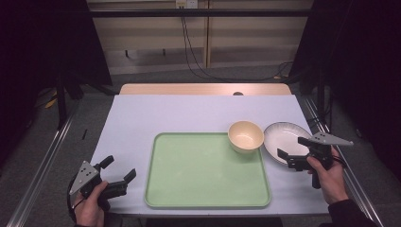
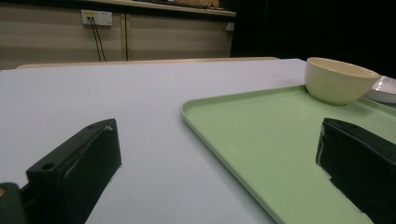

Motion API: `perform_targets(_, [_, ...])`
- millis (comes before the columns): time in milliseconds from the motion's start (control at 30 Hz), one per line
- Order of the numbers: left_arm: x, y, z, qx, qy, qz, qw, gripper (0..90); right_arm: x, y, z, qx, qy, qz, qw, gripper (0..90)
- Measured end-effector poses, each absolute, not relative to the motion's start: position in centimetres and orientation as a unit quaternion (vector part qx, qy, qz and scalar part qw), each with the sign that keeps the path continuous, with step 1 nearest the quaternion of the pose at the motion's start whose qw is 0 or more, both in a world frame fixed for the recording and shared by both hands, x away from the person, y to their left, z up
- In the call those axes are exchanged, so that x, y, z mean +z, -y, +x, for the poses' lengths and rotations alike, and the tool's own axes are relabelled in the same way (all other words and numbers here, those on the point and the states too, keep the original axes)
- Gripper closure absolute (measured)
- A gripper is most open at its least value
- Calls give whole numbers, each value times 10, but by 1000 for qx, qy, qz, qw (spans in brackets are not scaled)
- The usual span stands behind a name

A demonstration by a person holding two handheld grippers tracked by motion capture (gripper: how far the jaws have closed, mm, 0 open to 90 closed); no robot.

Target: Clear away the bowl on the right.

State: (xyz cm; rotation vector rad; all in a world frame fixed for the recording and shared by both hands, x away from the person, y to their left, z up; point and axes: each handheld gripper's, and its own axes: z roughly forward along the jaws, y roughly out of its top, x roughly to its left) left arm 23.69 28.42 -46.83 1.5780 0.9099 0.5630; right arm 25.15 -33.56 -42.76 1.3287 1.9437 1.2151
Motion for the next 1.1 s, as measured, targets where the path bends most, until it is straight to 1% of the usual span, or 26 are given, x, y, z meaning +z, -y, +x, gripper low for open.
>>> perform_targets(433, [-468,-285,235,242,-393,664,588,1,-436,342,227,449,-705,487,252,32])
perform_targets(500, [-468,-285,234,242,-394,664,588,1,-439,342,224,452,-703,490,246,33])
perform_targets(667, [-468,-285,234,243,-395,663,587,1,-442,345,217,452,-705,487,248,34])
perform_targets(733, [-468,-286,234,243,-389,671,582,1,-445,347,215,456,-705,487,241,33])
perform_targets(767, [-468,-286,234,242,-388,672,582,1,-447,349,214,456,-710,485,231,35])
perform_targets(867, [-468,-286,234,244,-391,670,582,1,-454,350,212,455,-710,489,225,36])
perform_targets(1100, [-468,-287,235,242,-390,670,583,1,-457,351,208,441,-720,483,232,34])
